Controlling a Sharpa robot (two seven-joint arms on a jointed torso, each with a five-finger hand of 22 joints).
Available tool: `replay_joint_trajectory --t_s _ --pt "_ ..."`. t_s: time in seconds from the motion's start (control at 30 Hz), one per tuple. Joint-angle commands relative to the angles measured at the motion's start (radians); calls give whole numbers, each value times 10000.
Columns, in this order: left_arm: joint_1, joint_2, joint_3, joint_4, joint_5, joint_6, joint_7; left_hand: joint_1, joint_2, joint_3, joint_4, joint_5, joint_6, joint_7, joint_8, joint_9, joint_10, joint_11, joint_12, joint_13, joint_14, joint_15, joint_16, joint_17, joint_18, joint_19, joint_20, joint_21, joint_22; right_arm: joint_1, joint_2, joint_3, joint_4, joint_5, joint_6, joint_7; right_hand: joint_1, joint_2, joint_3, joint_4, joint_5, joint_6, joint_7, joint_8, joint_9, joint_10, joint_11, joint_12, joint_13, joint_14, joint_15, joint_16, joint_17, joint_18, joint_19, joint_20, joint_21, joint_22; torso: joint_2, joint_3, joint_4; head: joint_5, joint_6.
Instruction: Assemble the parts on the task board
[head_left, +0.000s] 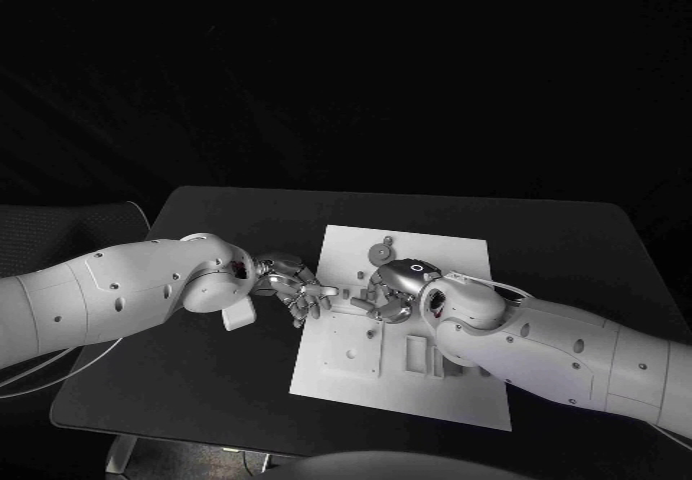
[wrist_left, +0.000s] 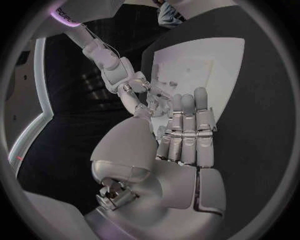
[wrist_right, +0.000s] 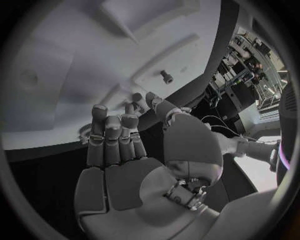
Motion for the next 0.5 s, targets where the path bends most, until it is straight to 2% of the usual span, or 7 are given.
replay_joint_trajectory --t_s 0.03,0.5 --pt "8 9 3 34 -24 186 46 104 -15 -68 12 5 11 -1 0 -17 -31 -9 -38 17 39 54 -65 15 281 84 19 -65 10 -34 53 -6 -40 -152 148 -147 83 49 5 63 4 69 61 49 16 -14 -67 43 -15 6 -58 30 -7 72 -36 3 13 54 -1 4 -1 0 -2" --pt "8 12 3 30 -30 201 27 110 -7 -82 11 5 22 -4 6 -16 -29 -11 -39 19 42 53 -67 17 281 89 18 -69 12 -95 191 -14 -153 -206 199 -367 69 82 -35 151 5 229 -9 163 72 37 -133 53 -38 40 -118 47 -20 72 -6 -17 38 62 -2 3 -2 3 -9"
